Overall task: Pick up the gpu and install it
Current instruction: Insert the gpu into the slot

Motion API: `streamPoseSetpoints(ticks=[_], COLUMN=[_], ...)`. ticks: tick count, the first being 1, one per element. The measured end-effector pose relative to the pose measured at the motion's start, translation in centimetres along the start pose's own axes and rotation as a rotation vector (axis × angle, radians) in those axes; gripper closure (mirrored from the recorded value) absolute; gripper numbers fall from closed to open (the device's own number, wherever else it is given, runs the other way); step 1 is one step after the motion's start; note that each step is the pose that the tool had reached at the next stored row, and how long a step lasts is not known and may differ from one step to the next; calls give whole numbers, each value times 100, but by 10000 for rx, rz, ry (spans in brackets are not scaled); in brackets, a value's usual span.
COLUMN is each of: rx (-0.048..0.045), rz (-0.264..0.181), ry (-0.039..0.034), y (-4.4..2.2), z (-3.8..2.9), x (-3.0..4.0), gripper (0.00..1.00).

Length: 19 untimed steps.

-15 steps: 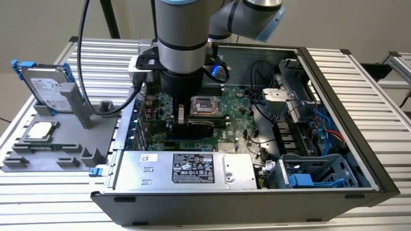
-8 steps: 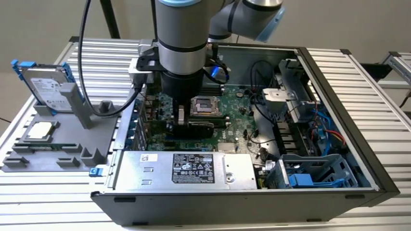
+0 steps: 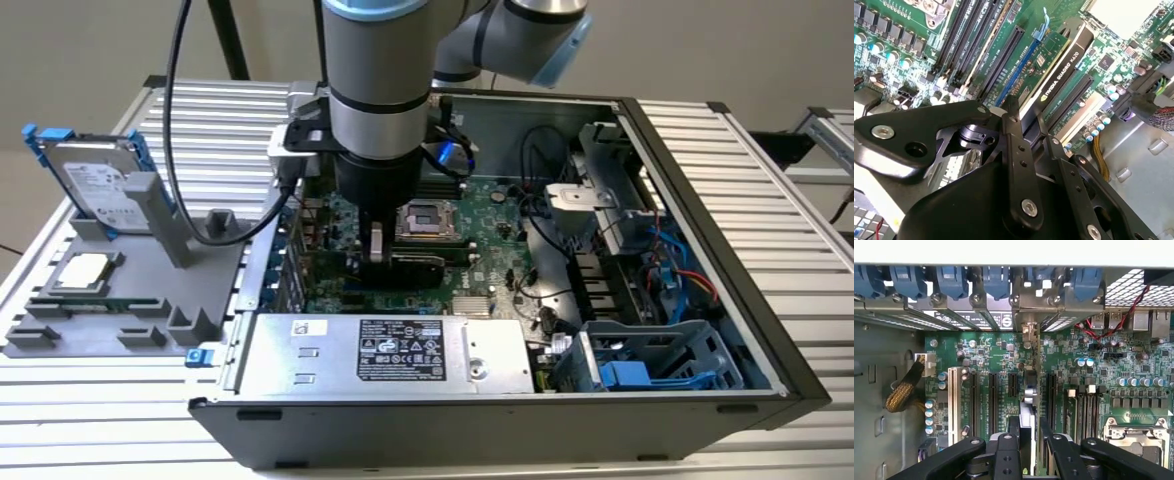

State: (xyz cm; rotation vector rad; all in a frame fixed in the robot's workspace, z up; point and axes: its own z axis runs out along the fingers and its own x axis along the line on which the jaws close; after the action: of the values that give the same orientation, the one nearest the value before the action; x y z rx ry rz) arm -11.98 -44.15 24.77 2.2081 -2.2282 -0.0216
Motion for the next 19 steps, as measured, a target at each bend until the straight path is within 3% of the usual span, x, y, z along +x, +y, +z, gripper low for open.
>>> streamPoseSetpoints(ticks=[7, 13, 14, 15, 19], rx=[-3, -2, 2, 16, 1], rz=[2, 0, 0, 0, 0], ry=[3, 2, -2, -24, -2], y=[0, 0, -1, -2, 0], z=[51, 56, 58, 69, 61], x=[1, 1, 1, -2, 0], gripper=[100, 100, 0, 0, 0])
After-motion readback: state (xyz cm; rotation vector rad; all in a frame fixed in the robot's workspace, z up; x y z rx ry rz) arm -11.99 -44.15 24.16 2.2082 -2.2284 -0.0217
